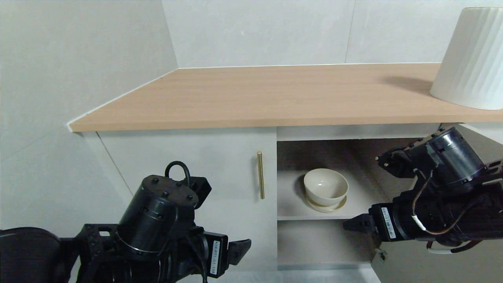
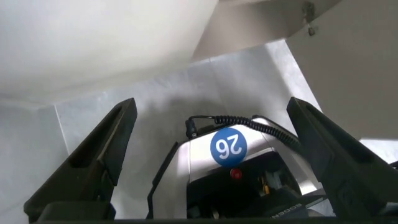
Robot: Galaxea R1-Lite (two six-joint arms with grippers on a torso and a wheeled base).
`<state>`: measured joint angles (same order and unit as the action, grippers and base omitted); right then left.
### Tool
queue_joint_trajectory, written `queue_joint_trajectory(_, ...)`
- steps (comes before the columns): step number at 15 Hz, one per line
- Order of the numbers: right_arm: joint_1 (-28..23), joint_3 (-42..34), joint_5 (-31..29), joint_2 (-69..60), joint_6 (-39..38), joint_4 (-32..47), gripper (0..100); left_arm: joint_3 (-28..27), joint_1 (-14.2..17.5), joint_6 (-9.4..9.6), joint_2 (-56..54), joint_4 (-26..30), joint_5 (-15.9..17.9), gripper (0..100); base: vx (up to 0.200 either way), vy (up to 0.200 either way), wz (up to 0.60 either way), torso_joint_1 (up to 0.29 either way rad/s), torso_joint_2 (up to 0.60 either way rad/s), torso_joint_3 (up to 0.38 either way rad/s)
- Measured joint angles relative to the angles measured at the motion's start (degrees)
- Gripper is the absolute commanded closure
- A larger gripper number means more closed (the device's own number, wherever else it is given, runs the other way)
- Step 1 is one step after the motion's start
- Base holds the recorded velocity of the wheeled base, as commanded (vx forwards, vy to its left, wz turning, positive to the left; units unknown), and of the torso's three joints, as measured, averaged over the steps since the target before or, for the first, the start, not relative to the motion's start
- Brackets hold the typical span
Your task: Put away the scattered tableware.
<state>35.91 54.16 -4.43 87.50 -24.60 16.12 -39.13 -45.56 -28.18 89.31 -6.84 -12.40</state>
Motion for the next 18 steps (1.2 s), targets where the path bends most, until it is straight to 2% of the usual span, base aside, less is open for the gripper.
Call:
queue_joint_trajectory(13, -0.06, -0.2, -0.41, -0.16, 0.16, 0.06, 0, 0.02, 0.07, 0.0, 1.04, -0.11, -0.68, 0, -0.2, 0.0, 0.0, 0.002, 0.0, 0.002)
queue_joint_trajectory(18, -0.09, -0.2, -0.39, -0.05, 0.17, 0.05, 0, 0.02, 0.09, -0.09, 1.34, -0.07, -0.77, 0, 0.0, 0.0, 0.0, 0.0, 0.0, 0.0)
